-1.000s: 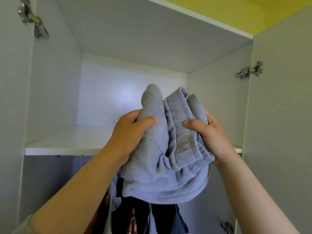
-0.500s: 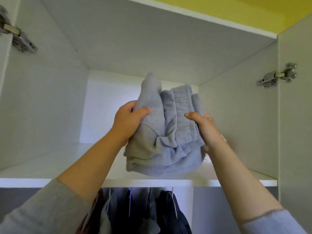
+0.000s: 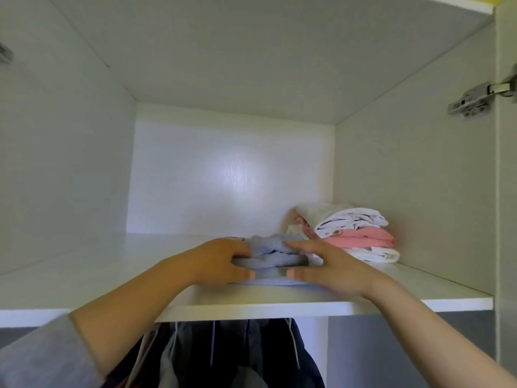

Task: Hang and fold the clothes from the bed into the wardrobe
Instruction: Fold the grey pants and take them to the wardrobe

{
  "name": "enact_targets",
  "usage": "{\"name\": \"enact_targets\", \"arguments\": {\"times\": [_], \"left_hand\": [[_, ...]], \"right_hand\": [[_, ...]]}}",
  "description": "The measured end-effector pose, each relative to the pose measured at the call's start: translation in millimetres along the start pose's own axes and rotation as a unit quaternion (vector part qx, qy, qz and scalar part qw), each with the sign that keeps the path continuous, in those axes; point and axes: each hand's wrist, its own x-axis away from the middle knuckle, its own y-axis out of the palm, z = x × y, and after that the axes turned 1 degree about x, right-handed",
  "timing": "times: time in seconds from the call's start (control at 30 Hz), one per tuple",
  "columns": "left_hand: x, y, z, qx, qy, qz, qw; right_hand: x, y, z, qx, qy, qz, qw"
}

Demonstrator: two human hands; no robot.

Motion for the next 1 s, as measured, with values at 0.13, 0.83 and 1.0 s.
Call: {"name": "enact_targets", "arguments": {"times": [0.13, 0.83, 1.0], "left_hand": [[-8, -5, -4, -0.060, 0.022, -0.015, 0.998], [-111, 20, -34, -0.169, -0.020, -0.023, 0.985], [-135, 26, -41, -0.175, -0.036, -0.013, 0.984]], "right_hand": [[-13, 4, 17, 0.105, 0.034, -0.049, 0.993], [-111, 8, 107, 0.086, -0.033, -0.101, 0.991], [-138, 12, 124, 0.102, -0.024, -0.089, 0.991]]}}
